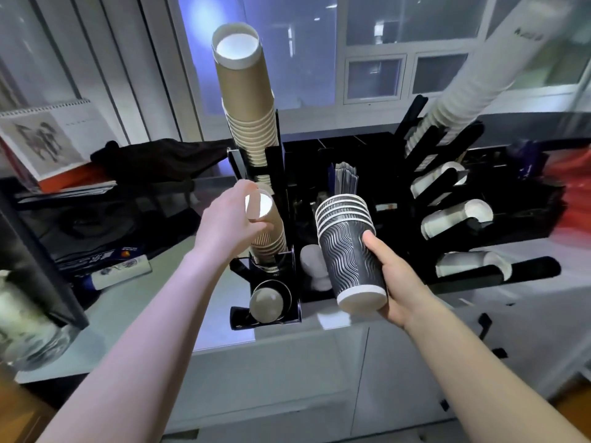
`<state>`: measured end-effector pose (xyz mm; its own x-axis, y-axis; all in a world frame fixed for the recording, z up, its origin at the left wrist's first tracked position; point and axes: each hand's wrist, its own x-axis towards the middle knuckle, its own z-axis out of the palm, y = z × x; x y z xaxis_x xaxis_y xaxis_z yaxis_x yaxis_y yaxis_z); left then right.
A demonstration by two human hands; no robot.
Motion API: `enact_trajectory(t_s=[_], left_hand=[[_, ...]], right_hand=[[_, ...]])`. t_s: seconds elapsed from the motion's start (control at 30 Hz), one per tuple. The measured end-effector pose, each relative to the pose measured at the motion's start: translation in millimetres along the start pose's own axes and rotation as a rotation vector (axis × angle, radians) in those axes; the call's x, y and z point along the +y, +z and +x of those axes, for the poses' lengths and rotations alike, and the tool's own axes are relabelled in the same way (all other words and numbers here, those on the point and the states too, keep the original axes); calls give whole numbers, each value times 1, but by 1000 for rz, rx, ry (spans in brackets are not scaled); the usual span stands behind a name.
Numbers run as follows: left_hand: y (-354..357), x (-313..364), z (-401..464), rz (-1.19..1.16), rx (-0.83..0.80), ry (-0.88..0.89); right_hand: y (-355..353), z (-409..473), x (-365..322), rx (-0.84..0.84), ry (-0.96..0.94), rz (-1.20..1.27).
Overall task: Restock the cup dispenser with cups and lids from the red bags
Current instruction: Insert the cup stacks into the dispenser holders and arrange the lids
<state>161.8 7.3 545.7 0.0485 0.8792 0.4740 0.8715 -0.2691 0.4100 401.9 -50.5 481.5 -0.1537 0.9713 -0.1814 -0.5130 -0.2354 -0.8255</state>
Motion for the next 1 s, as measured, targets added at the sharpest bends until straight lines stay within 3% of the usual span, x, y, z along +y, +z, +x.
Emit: enact_trajectory(t_s=[0.4,0.57,0.8,1.0], left_hand=[[20,-4,3,-2,-38,-17],[17,-7,2,13,8,20],[35,-9,-16,-6,-45,99],[38,-21,-19,-99,-18,-9]], right_hand=[[5,3,-8,-5,39,37],[8,1,-8,-27,57,35],[5,-2,-7,-17,58,23],[5,-2,-1,13,79,-19]])
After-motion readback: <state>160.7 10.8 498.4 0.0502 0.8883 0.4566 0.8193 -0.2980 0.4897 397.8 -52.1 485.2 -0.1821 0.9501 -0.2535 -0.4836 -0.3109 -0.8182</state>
